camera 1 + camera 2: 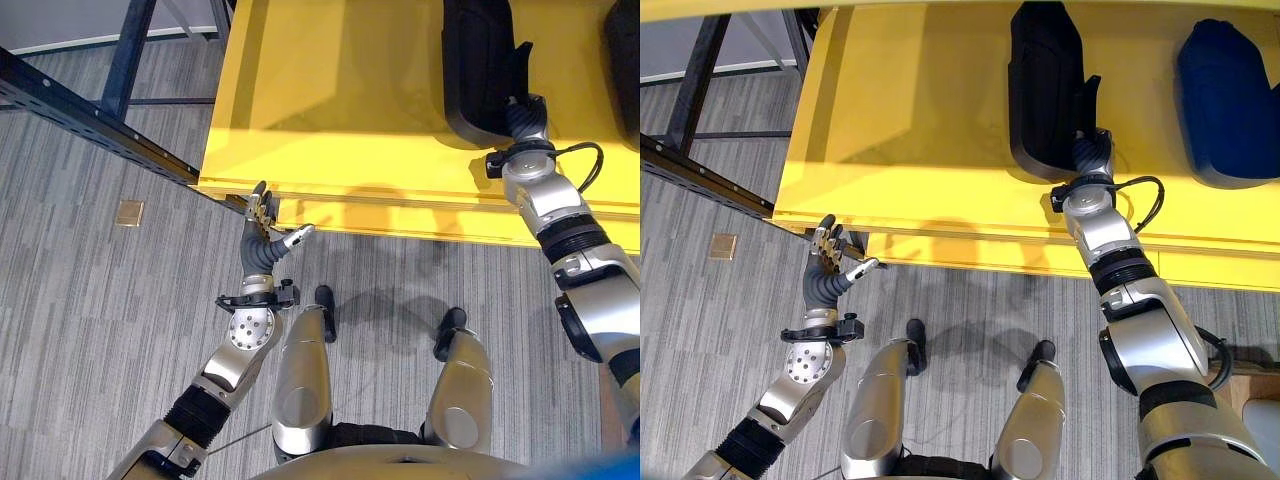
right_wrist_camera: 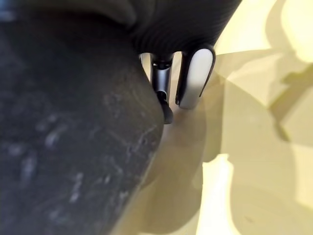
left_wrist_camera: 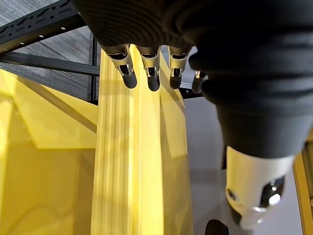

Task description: Move parts from the plastic box to the shelf.

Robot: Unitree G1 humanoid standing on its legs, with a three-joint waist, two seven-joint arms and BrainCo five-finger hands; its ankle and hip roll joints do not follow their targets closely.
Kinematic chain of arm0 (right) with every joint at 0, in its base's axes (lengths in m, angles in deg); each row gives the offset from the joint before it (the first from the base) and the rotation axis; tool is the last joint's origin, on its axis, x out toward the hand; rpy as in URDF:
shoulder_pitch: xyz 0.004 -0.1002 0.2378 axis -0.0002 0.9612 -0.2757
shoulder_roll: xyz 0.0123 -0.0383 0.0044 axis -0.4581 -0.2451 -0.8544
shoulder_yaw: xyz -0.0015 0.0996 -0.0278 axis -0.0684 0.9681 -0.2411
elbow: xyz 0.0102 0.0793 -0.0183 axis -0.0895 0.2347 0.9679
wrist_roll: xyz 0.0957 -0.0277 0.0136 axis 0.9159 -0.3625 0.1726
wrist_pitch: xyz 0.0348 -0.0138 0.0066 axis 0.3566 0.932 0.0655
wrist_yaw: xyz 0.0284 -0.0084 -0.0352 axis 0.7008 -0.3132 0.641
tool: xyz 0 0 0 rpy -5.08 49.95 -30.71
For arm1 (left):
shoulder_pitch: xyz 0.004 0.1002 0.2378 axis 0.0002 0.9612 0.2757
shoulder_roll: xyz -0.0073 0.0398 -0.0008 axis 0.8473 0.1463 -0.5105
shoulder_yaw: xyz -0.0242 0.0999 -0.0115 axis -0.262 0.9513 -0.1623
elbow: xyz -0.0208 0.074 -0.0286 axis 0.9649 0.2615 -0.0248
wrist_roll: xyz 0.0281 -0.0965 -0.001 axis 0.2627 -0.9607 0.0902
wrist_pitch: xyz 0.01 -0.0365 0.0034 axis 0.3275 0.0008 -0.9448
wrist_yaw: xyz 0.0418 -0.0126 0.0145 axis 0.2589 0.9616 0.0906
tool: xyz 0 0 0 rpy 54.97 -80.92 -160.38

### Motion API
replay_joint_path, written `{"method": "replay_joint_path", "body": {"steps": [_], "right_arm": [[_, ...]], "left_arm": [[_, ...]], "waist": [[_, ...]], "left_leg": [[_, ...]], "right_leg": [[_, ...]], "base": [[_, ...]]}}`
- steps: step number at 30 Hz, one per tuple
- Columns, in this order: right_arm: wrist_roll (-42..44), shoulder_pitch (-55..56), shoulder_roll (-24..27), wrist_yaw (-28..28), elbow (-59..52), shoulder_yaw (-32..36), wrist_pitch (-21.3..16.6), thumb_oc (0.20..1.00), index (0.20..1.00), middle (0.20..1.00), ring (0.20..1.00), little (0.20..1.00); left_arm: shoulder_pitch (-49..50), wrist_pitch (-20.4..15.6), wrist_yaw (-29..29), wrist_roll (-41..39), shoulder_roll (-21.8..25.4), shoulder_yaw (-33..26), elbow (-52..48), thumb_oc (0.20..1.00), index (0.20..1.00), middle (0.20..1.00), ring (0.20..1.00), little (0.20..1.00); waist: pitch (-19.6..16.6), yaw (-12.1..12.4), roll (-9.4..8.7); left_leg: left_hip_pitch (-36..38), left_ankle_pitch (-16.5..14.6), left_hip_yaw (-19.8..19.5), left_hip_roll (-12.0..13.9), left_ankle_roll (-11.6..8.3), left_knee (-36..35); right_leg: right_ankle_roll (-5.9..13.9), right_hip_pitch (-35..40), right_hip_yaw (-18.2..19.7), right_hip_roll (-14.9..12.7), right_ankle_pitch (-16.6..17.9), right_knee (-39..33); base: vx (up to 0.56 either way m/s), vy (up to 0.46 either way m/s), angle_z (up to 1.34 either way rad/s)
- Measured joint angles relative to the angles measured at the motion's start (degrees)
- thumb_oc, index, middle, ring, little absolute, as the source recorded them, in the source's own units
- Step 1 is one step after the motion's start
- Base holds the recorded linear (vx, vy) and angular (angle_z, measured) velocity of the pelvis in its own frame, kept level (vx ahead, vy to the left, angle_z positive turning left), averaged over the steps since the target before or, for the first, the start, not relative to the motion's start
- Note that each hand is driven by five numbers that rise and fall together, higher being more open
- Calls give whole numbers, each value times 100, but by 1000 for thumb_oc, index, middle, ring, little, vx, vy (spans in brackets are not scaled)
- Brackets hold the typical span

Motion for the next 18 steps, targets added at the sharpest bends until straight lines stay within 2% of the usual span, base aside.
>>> {"method": "replay_joint_path", "body": {"steps": [2, 3, 4, 5, 6, 11, 14, 18], "right_arm": [[-39, -3, -6, 4, 40, -3, 5, 200, 200, 200, 200, 200], [-47, -10, -10, 0, 69, -4, 5, 413, 413, 413, 413, 413], [-46, -9, -10, 0, 75, -3, 5, 708, 708, 708, 708, 708], [-15, -7, -31, -35, 76, 2, 6, 890, 890, 890, 890, 890], [18, -5, -53, -76, 71, 10, 4, 1000, 1000, 1000, 1000, 1000], [229, 66, -133, -153, 88, 32, 5, 1000, 1000, 1000, 1000, 1000], [424, 281, -270, -120, 85, 119, 4, 1000, 1000, 1000, 1000, 1000], [577, 318, -333, -128, 71, 126, -3, 1000, 1000, 1000, 1000, 1000]], "left_arm": [[-25, 26, 6, 1, -1, 30, 0, 1000, 1000, 1000, 1000, 1000], [-34, 56, 10, 1, 1, 73, 0, 1000, 1000, 1000, 1000, 1000], [-34, 73, 10, 1, 3, 72, 0, 1000, 1000, 1000, 1000, 1000], [-42, 92, 13, -4, 5, 68, 0, 1000, 1000, 1000, 1000, 1000], [-60, 97, 11, -6, 4, 70, 0, 1000, 1000, 1000, 1000, 1000], [-51, 114, 36, -6, 4, 71, 0, 1000, 1000, 1000, 1000, 1000], [-31, 117, 47, -2, -8, 77, 0, 1000, 1000, 1000, 1000, 1000], [-45, 119, 55, 0, -17, 83, 49, 1000, 1000, 1000, 1000, 1000]], "waist": [[-11, 3, -2], [-18, 4, 0], [-19, 2, -1], [-19, -1, -2], [-21, -6, -3], [-50, -11, -14], [-311, -12, -20], [-349, -38, -33]], "left_leg": [[1, 0, -1, 0, 0, 1], [2, -1, -1, -4, 2, 6], [2, -1, 0, -6, 2, 12], [2, -2, 0, -7, 3, 18], [4, -2, -1, -7, 4, 24], [97, -17, 6, -7, 18, -6], [95, -28, 18, -5, 17, -34], [98, -32, 23, -2, 21, -20]], "right_leg": [[0, 2, 0, -1, 0, -2], [0, 4, 1, -6, 0, -2], [1, 5, 1, -9, 0, 0], [0, 8, 1, -12, 1, 0], [0, 13, 1, -12, 1, 2], [1, 102, -3, -5, 0, -35], [3, 95, -4, 1, 0, -70], [3, 96, -2, 2, 0, -66]], "base": [[0, 0, 0], [0, 0, 0], [0, 0, 0], [0, 0, 0], [0, 0, 0], [0, 0, 0], [0, 0, 0], [0, 0, 0]]}}
